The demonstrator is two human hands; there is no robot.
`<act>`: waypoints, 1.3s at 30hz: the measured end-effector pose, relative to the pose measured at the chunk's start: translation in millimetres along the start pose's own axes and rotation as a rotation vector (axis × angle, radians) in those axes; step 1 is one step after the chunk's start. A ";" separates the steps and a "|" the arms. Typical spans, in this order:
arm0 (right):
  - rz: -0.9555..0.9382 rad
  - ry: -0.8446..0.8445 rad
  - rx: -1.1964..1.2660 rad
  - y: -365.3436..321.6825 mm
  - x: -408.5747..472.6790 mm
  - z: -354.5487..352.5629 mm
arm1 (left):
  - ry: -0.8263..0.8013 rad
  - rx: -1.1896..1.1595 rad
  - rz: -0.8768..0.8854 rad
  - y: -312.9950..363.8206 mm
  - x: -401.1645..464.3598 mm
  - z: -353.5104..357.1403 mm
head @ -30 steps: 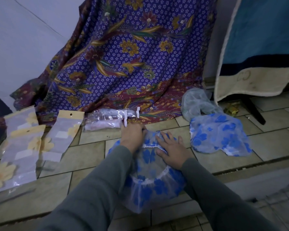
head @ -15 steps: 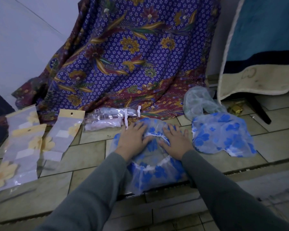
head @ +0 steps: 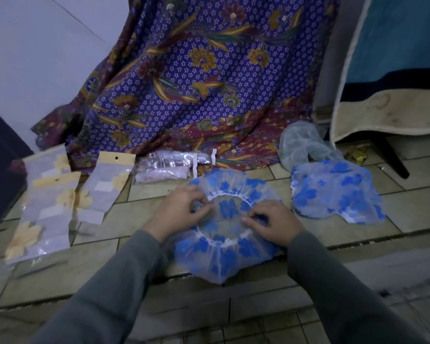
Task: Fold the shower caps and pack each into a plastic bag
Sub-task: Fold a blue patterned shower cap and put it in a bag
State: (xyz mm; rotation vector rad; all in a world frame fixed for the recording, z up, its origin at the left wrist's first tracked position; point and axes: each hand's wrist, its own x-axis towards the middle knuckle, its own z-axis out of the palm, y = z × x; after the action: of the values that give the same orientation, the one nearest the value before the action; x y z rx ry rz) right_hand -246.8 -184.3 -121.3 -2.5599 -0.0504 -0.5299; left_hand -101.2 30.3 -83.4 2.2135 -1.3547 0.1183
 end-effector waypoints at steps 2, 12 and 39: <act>0.004 -0.034 0.066 -0.6 -10.4 0.1 | -0.152 -0.071 -0.013 -2.5 -13.7 -4.8; 0.057 -0.505 -0.044 -5.8 -21.2 -19.6 | -0.365 -0.334 -0.224 -24.7 -58.9 -11.8; 0.649 -0.199 -0.083 -6.4 53.9 9.2 | 0.160 0.392 -0.385 14.9 -20.5 1.7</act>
State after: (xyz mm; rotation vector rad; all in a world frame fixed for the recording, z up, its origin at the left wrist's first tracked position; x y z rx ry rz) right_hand -194.6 -177.8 -105.0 -2.4993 0.7170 -0.0269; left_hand -124.2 40.6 -86.0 2.6803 -0.8527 0.4405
